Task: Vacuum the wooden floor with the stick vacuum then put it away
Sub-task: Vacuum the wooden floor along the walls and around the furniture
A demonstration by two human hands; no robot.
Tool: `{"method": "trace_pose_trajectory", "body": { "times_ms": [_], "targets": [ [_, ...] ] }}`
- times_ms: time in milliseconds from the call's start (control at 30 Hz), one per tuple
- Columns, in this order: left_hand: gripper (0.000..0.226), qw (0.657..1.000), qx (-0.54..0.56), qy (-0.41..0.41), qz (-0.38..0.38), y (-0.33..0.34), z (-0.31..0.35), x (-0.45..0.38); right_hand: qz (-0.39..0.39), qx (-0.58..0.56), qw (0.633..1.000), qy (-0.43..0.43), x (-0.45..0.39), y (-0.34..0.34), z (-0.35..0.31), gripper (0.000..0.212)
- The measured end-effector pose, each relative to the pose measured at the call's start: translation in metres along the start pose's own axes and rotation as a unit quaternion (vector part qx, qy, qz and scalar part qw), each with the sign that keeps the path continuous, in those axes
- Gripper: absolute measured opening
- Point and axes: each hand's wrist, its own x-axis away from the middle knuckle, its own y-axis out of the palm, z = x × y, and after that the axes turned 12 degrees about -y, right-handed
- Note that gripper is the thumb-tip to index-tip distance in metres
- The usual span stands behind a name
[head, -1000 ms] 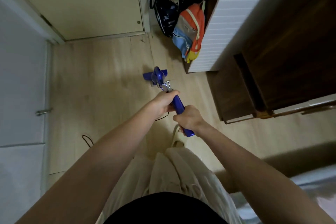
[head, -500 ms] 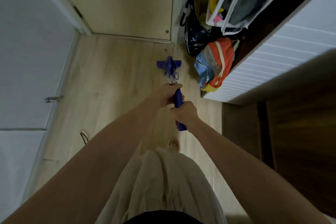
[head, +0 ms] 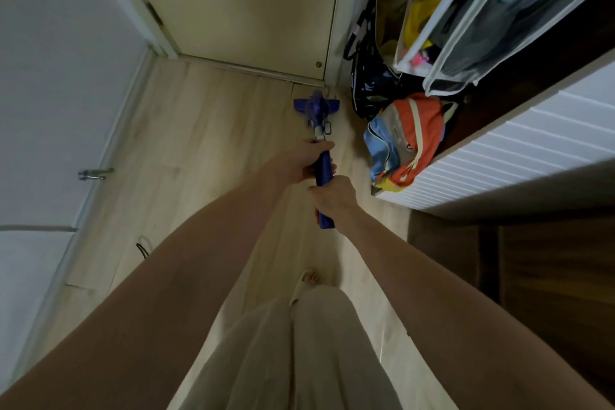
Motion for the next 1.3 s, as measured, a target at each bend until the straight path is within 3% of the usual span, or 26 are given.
{"method": "trace_pose_trajectory", "body": {
  "times_ms": [467,667,933,1300],
  "targets": [
    [0.033,1.0,0.017,0.01,0.0,-0.024,-0.079,0.08,-0.051,0.026,0.998,0.005,0.099,0.028,0.014,0.034],
    [0.029,0.997,0.077,-0.008,-0.012,-0.05,-0.136,0.122,-0.087,0.034,0.996,0.01,0.174,0.045,0.01,0.009],
    [0.032,0.997,0.068,-0.033,-0.012,-0.076,-0.182,0.148,-0.088,0.054,0.995,0.011,0.229,0.078,0.016,0.008],
    [0.026,0.997,0.055,-0.019,-0.044,-0.072,-0.165,0.136,-0.07,0.061,0.996,0.01,0.219,0.065,0.006,0.004]
  ]
}}
